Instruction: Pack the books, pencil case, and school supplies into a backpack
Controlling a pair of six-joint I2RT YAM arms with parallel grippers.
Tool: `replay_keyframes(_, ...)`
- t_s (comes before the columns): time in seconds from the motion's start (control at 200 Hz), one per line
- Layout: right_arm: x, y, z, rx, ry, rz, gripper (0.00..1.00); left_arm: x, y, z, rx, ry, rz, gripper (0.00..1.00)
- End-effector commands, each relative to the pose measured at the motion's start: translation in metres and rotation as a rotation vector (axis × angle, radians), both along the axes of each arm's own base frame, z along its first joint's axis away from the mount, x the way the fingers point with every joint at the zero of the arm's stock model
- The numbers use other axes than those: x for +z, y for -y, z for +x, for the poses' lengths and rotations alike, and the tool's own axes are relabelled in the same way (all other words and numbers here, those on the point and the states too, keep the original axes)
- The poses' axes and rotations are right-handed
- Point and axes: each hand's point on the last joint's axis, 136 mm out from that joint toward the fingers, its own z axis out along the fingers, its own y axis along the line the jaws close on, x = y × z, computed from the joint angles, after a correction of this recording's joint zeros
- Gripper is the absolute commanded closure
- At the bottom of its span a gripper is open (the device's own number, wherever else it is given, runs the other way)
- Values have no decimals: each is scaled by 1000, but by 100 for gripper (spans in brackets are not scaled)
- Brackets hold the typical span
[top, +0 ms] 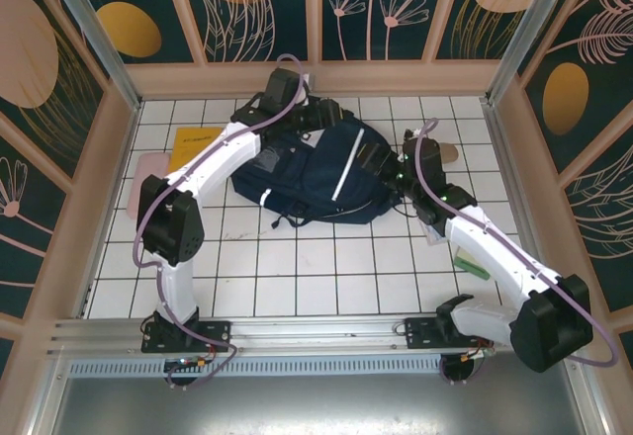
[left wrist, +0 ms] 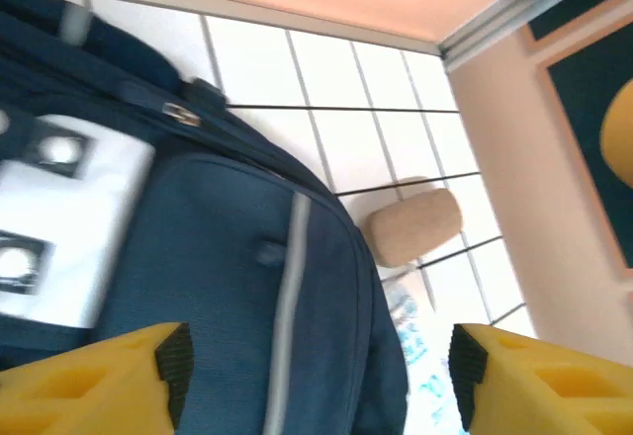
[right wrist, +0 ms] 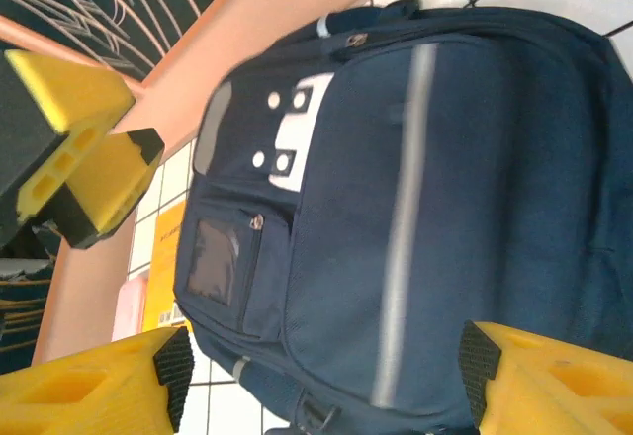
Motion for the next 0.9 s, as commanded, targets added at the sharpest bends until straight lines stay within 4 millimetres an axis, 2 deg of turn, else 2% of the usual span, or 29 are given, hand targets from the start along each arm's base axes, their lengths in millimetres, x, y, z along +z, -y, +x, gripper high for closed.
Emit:
replay_keyframes(0.0,6,-12,-3,26,14,-40,14,23,-67,13,127,63,24,13)
replay_keyframes(0.035,8,-13,0,27,17,-45,9,21,-88,15,165,65,39,8)
replay_keyframes(0.06,9,-22,-3,50,19,-48,2,19,-103,17,196,64,51,3)
replay_keyframes(0.155,11,-36,-3,79,20,-56,1,4,-162,24,306,46,79,1)
replay_keyframes(0.325,16,-59,-4,130,20,-66,1,-54,-253,37,490,-60,133,2)
replay_keyframes(0.44,17,-65,-5,133,16,-81,1,-92,-295,44,587,-131,133,2)
replay_keyframes(0.525,18,-66,-7,129,11,-88,1,-115,-316,49,637,-170,136,2)
replay_keyframes(0.645,17,-64,-11,118,4,-96,1,-146,-334,55,680,-240,118,1)
replay_keyframes(0.76,15,-61,-14,108,-2,-95,1,-172,-336,57,684,-309,89,1)
replay_keyframes(0.896,11,-60,-16,107,-5,-90,1,-196,-329,45,685,-381,46,4)
